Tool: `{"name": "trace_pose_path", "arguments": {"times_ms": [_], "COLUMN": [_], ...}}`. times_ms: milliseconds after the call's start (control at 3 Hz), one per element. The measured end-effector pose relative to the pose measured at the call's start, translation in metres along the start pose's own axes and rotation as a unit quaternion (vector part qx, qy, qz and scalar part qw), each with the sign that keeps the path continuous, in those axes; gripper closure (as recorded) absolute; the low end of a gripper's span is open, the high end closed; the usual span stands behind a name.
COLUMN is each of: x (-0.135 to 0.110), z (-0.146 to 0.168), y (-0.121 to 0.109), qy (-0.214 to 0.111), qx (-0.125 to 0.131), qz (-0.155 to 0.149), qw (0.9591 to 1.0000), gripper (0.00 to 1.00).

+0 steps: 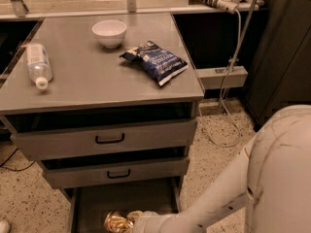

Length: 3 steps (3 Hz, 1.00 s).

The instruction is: Pick orange can from bottom drawer and place on counter

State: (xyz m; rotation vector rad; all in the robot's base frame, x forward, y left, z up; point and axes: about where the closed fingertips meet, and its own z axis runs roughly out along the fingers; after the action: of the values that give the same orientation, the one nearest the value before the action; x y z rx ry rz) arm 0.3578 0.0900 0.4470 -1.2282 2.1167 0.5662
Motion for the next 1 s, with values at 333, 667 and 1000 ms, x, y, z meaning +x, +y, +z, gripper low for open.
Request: {"name": "trace_pose_path", "arguments": {"times_ms": [333,667,1000], "x": [0.000,-0.012,-0.033], "z": [0.001,-0.011,-0.042], "y": [0.000,-0.001,0.007], "qy": [0.000,0.004,0.010], "qx": [-0.001,0.008,0.015], "qz": [0.001,-0.008,-0.033], "qw": [1.0000,0.9999,0.9993], "gripper": [1.00,1.00,1.00]}}
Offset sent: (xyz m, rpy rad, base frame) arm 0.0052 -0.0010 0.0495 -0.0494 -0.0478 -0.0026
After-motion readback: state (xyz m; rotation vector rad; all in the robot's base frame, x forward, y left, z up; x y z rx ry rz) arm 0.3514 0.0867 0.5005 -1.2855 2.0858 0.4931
